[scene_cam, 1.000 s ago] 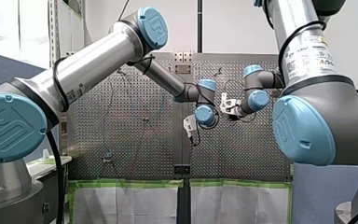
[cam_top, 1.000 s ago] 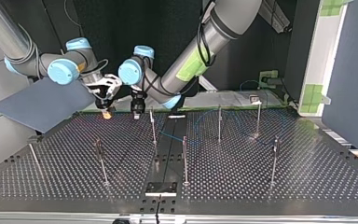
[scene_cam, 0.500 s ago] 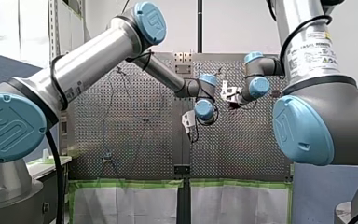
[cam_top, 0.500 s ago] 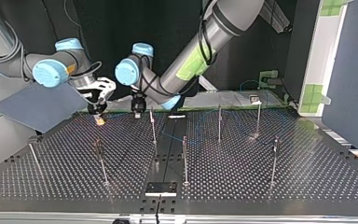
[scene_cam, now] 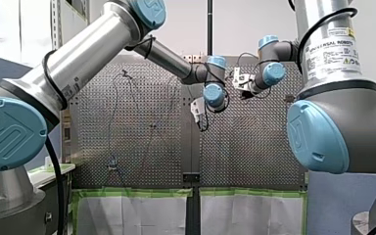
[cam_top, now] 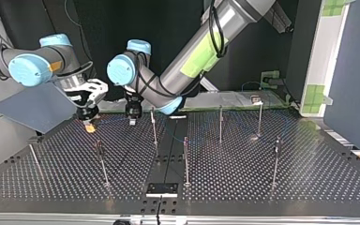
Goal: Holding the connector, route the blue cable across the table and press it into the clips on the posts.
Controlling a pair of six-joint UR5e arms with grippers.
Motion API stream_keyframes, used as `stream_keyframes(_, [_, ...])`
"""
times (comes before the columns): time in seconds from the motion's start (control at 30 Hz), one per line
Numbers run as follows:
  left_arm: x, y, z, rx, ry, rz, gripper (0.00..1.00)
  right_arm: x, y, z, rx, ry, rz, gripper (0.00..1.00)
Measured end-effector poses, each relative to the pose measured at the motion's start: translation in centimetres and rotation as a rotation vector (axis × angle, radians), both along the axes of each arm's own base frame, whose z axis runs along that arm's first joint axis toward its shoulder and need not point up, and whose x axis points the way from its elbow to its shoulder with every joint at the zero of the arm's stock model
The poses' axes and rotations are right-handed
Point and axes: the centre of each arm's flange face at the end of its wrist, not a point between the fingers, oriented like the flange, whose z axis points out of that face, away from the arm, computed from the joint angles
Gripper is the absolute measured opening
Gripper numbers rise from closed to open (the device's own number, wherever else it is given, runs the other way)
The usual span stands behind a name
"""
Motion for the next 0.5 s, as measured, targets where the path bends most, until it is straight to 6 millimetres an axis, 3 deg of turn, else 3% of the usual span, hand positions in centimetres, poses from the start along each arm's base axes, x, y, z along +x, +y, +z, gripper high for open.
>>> stream_keyframes(0.23, [-0.8, 0.6, 3.9, -0.009, -0.035, 0.023, 0.01, -0.3, 0.5, 1.8, -0.016, -0.010, -0.002, 0.00])
stream_keyframes(0.5, [-1.7, 0.3, 4.9, -0.009, -0.042, 0.014, 0.01, -0.5, 0.7, 4.1, -0.036, -0.020, -0.005, 0.00])
